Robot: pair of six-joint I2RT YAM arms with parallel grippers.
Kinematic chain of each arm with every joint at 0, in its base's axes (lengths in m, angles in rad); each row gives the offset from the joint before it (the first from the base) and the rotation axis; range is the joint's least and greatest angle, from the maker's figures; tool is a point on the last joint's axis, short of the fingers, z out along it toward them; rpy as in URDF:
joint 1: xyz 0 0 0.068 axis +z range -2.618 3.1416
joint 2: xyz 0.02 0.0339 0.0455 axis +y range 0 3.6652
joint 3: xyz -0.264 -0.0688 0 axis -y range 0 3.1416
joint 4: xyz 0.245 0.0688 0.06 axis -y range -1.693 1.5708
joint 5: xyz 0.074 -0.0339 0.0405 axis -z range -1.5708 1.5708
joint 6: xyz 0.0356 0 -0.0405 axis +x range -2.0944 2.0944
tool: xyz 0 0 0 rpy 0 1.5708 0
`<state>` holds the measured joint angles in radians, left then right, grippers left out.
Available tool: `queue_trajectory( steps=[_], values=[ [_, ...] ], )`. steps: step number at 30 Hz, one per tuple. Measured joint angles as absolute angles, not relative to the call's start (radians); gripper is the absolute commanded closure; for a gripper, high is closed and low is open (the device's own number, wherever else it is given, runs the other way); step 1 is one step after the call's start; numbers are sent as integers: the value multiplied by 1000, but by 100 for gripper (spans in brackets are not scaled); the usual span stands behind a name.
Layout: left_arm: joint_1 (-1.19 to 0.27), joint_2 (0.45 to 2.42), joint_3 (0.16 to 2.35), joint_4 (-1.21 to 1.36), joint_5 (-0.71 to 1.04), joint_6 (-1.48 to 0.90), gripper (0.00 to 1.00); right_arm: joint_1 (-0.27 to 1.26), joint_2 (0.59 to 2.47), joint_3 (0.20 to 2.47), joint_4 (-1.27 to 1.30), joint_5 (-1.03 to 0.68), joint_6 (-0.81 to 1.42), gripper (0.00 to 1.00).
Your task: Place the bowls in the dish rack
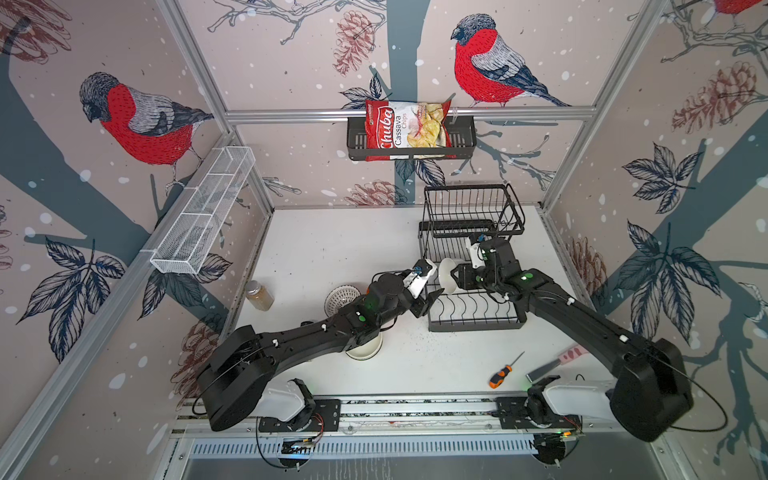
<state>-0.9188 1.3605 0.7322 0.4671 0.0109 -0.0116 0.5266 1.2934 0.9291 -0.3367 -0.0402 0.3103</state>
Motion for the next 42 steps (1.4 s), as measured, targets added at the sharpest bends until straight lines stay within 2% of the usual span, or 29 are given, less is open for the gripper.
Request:
queue_trajectory(
  steps=[5,14,27,42],
  values=[
    [-918,1330,699,467,-40,-84,12,555,1282,916,-337,83,310,67],
    [-908,1312,675,459,-109,-184,8,644,1307,906,-318,335,281,66],
    [-828,1256,651,382,-108,-315,6,765,1385,880,-193,698,152,66],
    [-828,1272,664,300,-130,-341,6,766,1558,858,45,903,-138,64]
  ],
)
